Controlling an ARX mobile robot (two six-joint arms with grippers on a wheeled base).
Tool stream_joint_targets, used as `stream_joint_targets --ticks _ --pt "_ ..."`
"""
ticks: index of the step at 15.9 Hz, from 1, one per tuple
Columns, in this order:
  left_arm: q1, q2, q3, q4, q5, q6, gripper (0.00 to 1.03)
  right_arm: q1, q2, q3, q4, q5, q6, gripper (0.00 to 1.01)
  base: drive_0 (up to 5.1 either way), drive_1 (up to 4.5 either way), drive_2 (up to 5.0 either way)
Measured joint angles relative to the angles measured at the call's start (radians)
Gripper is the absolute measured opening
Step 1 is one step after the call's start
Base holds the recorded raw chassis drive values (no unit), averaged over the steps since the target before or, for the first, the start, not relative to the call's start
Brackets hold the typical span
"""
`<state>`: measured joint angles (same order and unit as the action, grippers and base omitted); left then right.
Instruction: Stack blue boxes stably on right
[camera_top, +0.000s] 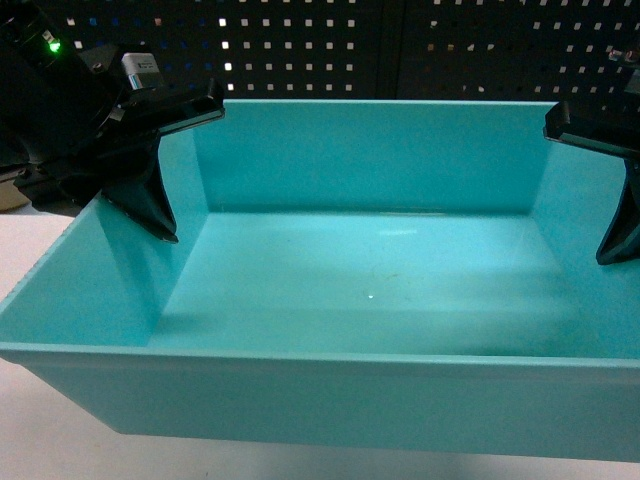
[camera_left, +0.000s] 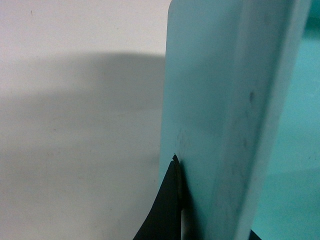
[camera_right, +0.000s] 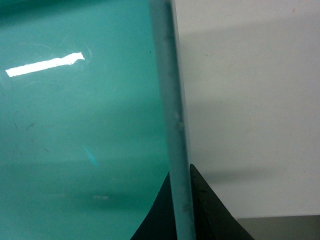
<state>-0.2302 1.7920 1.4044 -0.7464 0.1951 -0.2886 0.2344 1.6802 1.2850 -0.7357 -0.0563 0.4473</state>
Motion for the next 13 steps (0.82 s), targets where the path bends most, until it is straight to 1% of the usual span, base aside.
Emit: stream_joint_targets --ticks 13 --pt "-0.002 0.0 0.0 -0.001 0.0 0.0 0.02 0.0 0.0 0.0 -0.001 0.0 0.001 0.02 0.0 0.0 0.0"
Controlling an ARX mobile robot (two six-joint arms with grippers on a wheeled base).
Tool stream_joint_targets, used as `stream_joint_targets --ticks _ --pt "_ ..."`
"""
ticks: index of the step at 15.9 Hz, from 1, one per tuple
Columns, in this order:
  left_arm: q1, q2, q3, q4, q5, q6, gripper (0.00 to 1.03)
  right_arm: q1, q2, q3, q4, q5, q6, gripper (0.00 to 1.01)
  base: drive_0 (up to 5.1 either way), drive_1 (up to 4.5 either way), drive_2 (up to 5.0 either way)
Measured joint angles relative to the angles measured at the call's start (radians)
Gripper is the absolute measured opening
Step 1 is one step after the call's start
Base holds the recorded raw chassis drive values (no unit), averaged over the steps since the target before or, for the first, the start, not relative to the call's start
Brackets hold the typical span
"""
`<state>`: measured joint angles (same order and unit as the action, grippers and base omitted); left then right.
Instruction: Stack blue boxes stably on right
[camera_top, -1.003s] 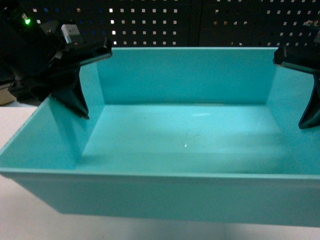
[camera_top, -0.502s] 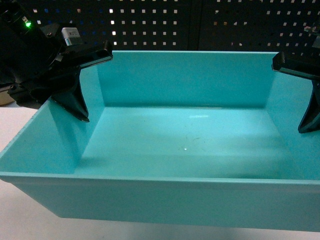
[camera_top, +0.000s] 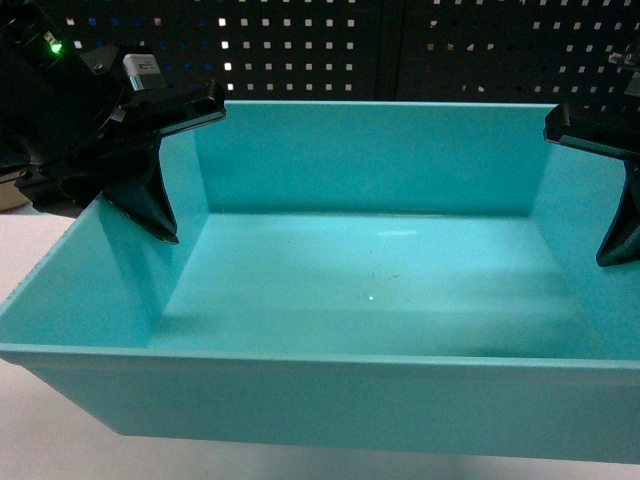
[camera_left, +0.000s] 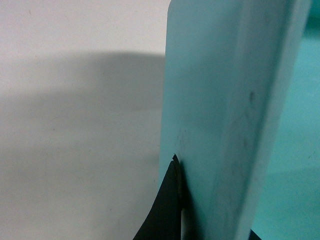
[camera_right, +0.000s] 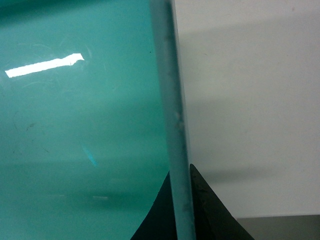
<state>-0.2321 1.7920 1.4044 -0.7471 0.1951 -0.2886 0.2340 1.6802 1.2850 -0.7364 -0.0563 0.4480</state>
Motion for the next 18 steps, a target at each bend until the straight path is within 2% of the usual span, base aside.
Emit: stream_joint_targets --ticks 2,15,18 --pt "0.0 0.0 0.0 0.0 0.0 0.0 0.02 0.001 0.0 0.0 0.001 0.0 0.0 0.02 -1.3 -1.32 -1.3" --pt "0.0 0.0 0.0 0.002 0.0 0.0 0.02 0.0 0.0 0.0 0.002 0.0 0.0 0.02 2.7 -5.89 -2.0" --pt "-0.003 0.0 0.0 0.0 0.0 -0.001 0.02 -0.002 0.0 0.0 -0.002 0.0 0.0 0.02 -1.5 -1.48 -1.5"
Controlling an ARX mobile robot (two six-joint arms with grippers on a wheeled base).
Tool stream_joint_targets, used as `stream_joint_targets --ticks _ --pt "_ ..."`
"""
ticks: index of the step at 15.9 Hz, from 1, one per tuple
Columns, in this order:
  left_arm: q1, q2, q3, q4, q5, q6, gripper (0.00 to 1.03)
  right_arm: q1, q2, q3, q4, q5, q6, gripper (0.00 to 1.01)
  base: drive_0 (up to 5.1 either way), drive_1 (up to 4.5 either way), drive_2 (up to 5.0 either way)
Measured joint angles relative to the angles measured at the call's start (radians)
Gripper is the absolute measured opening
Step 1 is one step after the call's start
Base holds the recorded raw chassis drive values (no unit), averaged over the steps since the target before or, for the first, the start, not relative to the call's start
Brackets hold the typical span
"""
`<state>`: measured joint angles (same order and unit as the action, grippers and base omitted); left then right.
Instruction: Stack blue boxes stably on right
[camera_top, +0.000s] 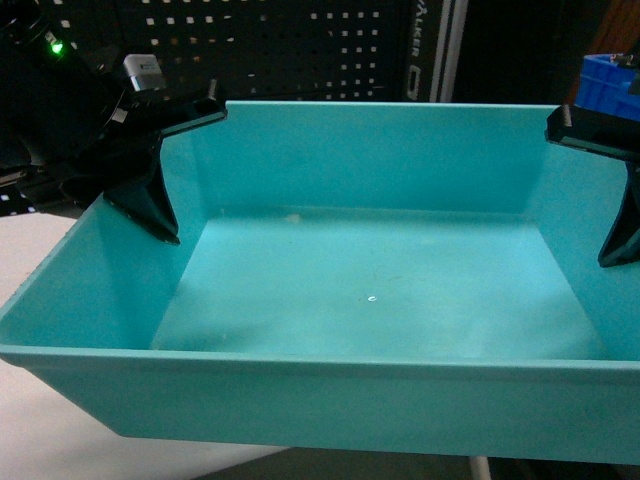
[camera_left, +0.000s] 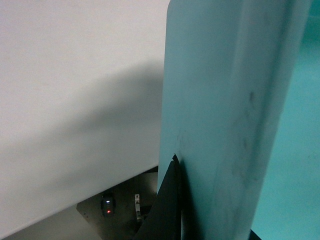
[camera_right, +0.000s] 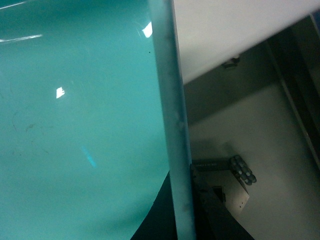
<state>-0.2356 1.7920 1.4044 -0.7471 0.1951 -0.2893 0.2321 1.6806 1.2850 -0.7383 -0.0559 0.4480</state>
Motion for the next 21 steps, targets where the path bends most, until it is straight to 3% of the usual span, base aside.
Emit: stream_joint_targets --ticks 10,21 --pt "-0.008 -0.002 0.0 0.0 -0.001 0.0 0.02 -0.009 0.0 0.0 0.0 0.0 0.0 0.02 -1.5 -1.53 -1.5" --pt "-0.002 -0.002 0.0 0.002 0.0 0.0 0.02 -0.003 0.0 0.0 0.004 -0.001 0.0 0.02 2.1 -5.68 -1.2"
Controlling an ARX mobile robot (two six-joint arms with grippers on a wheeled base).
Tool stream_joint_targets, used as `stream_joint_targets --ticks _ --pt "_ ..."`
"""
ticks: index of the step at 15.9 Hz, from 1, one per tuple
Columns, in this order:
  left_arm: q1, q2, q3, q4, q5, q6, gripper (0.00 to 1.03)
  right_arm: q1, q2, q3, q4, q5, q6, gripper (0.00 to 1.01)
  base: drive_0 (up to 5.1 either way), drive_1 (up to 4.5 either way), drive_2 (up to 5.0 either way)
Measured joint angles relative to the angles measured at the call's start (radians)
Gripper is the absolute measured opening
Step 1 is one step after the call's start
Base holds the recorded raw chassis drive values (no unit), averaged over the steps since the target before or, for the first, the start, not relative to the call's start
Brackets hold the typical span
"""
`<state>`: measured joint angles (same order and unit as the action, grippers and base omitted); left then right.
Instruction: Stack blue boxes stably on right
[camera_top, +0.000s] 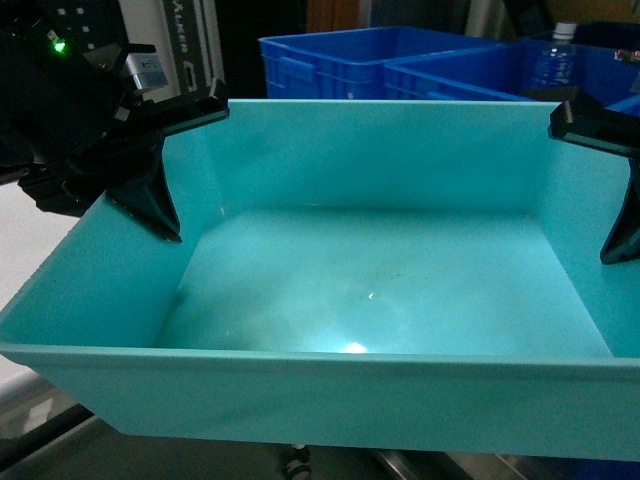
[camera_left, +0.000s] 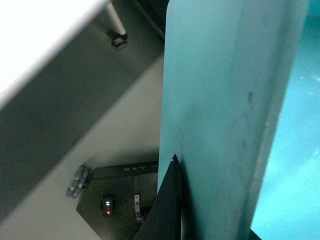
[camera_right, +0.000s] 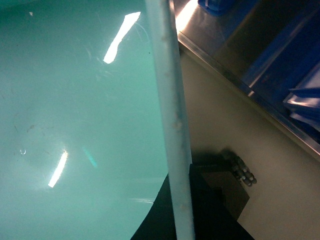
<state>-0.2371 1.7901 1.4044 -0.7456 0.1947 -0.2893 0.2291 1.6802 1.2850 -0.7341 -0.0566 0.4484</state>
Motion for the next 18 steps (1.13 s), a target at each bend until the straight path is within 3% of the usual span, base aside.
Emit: stream_joint_targets --ticks 18 --pt "-0.004 0.0 0.0 -0.001 0.0 0.0 0.02 -0.001 0.0 0.0 -0.003 0.001 0.0 0.02 -1.6 -1.56 -1.6"
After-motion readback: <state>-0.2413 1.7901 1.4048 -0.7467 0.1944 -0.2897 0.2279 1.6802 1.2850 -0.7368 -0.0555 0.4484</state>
